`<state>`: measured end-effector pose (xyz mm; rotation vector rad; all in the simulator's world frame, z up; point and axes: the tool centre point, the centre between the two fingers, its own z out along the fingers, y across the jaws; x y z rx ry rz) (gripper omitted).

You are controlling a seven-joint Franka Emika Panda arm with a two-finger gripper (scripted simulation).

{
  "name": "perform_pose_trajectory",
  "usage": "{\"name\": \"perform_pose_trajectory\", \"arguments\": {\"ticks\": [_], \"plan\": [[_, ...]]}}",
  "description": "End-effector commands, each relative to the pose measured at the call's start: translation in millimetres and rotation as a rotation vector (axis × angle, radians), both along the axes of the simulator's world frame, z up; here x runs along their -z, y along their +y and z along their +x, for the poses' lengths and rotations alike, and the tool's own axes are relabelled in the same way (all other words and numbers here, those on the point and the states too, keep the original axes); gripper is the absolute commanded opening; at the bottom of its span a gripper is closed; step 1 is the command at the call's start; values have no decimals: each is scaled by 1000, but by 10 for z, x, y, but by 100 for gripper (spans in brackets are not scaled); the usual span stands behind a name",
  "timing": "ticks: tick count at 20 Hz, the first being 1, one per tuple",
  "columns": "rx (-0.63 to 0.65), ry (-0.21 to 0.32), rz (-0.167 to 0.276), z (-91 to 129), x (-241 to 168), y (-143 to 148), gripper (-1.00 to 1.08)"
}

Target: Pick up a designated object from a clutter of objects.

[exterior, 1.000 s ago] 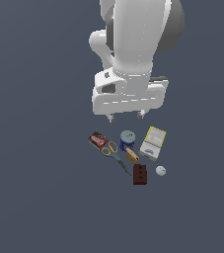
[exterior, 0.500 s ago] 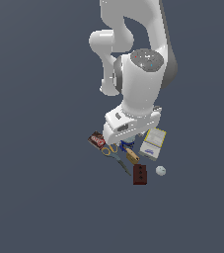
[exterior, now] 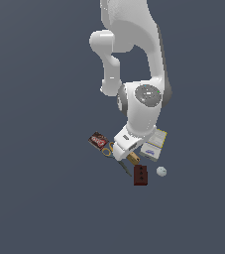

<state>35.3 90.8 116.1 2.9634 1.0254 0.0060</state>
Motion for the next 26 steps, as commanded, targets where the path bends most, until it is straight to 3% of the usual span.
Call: {"name": "perform_pose_trajectory", "arguments": {"ticks": [1, 26], "plan": [[-35, 2, 2, -15, 122, 33, 100], [-66, 6, 4, -38, 738, 61, 100]]}}
